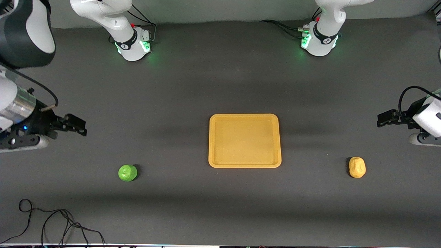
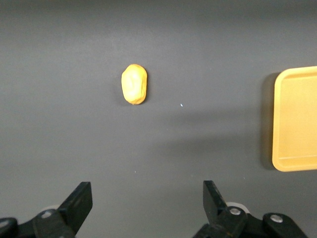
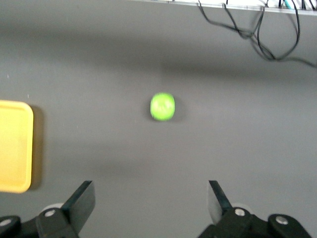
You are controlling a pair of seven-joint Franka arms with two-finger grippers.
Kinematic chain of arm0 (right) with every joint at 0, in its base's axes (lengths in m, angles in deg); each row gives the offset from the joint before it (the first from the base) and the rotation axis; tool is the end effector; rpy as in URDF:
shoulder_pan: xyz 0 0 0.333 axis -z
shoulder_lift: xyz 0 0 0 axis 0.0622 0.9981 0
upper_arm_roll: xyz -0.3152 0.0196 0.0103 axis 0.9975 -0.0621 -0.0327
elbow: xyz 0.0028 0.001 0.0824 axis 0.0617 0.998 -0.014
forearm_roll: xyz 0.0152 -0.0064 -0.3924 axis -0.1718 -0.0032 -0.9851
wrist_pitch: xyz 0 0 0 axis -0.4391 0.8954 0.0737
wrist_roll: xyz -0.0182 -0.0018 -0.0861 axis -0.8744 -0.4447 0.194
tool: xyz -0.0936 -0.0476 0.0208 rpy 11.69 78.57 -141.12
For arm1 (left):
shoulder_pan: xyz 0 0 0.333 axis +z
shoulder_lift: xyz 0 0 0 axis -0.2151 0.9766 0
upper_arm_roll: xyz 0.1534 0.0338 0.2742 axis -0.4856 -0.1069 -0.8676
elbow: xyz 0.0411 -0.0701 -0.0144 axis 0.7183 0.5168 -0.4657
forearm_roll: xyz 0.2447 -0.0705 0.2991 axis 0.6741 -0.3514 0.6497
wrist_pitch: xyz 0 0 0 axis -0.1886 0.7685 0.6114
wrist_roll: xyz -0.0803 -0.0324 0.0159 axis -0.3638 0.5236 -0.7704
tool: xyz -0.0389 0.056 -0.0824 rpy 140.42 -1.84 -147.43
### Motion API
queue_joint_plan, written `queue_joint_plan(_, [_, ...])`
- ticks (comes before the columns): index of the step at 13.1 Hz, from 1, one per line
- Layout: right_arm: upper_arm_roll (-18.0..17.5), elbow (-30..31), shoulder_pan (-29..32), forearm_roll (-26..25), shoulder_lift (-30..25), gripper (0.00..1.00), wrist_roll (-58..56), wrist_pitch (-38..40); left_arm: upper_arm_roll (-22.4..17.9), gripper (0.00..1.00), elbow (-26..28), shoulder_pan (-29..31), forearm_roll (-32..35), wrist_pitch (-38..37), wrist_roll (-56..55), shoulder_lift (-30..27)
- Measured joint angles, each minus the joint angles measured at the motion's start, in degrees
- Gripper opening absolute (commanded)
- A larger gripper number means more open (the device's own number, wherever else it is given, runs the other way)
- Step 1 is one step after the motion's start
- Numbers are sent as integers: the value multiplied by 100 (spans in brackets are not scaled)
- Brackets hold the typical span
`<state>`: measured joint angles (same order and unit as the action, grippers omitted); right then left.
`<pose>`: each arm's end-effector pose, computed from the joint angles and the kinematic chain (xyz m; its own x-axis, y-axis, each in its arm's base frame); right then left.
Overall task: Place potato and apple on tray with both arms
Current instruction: 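Reach the right gripper to the apple while the left gripper reaches the potato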
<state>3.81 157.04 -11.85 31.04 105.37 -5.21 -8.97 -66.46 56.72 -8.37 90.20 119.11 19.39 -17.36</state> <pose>0.6518 0.0673 0.5779 0.9947 0.0681 0.0776 0.0686 -0.9976 -0.0035 0.6233 0.0166 0.5230 0.9948 -0.0862 -0.0546 -0.0868 -0.9962 -0.0092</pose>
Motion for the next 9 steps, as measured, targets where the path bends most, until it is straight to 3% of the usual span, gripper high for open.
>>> queue_joint_plan(4, [32,-895,9,0,890,100,-9,2,-1,99,222,4,8,1271,4,908])
queue_joint_plan(9, [43,-832,19,0,1016,100,-12,-40,-31,99,217,286,20,2410,635,2404])
